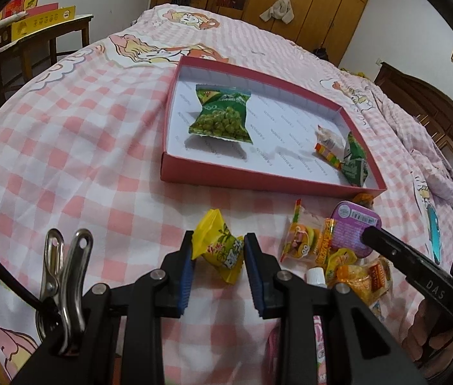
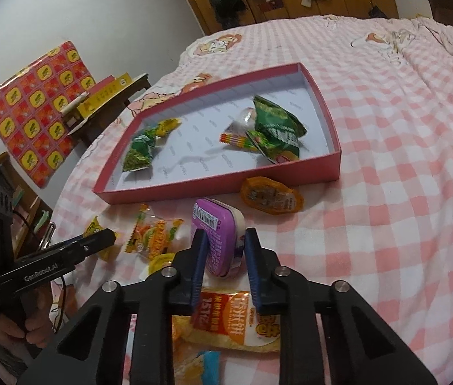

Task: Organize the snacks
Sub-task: 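Grasp the purple tin with the right tool while the left tool grasps the yellow candy, then lift the purple tin toward the box with the right tool while the left tool carries the yellow candy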

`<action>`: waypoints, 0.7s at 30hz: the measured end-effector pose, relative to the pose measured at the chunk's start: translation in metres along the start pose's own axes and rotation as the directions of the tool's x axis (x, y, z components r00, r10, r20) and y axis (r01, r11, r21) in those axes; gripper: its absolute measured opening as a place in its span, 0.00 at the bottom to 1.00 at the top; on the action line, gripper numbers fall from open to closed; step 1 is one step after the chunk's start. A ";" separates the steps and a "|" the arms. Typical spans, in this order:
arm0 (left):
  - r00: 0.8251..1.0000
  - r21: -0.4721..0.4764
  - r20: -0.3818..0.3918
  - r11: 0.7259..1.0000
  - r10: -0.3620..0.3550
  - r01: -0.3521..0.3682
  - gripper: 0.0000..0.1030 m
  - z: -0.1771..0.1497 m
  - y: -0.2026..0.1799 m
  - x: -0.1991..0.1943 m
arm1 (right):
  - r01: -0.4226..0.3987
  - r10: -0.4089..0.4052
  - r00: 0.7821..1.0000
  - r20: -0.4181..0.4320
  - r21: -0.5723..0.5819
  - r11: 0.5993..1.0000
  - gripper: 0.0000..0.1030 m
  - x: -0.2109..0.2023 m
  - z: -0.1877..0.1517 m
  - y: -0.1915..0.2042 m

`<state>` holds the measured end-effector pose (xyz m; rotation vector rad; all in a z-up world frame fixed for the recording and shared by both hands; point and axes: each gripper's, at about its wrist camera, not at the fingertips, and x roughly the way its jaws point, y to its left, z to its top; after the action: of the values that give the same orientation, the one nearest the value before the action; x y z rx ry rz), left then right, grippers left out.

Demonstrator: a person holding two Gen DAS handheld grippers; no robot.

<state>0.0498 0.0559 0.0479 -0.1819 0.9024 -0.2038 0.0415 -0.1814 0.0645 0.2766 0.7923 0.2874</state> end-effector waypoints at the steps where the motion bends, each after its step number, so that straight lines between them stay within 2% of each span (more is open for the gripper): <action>1: 1.000 -0.002 0.003 1.000 0.000 0.000 0.30 0.000 0.000 -0.002 | 0.002 -0.002 1.000 0.008 -0.006 1.000 0.21 -0.002 0.000 0.001; 9: 0.999 0.002 0.034 1.000 -0.005 0.004 0.30 0.005 0.000 -0.014 | 0.022 -0.018 0.998 0.053 -0.063 0.998 0.18 -0.019 0.002 0.012; 21: 0.997 0.082 0.079 0.997 -0.007 0.000 0.30 0.031 -0.020 -0.022 | 0.020 -0.009 0.994 0.106 -0.101 0.995 0.18 -0.043 0.009 0.018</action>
<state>0.0592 0.0440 0.0887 -0.1151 0.8133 -0.2349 0.0171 -0.1813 0.1051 0.1888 0.6734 0.2962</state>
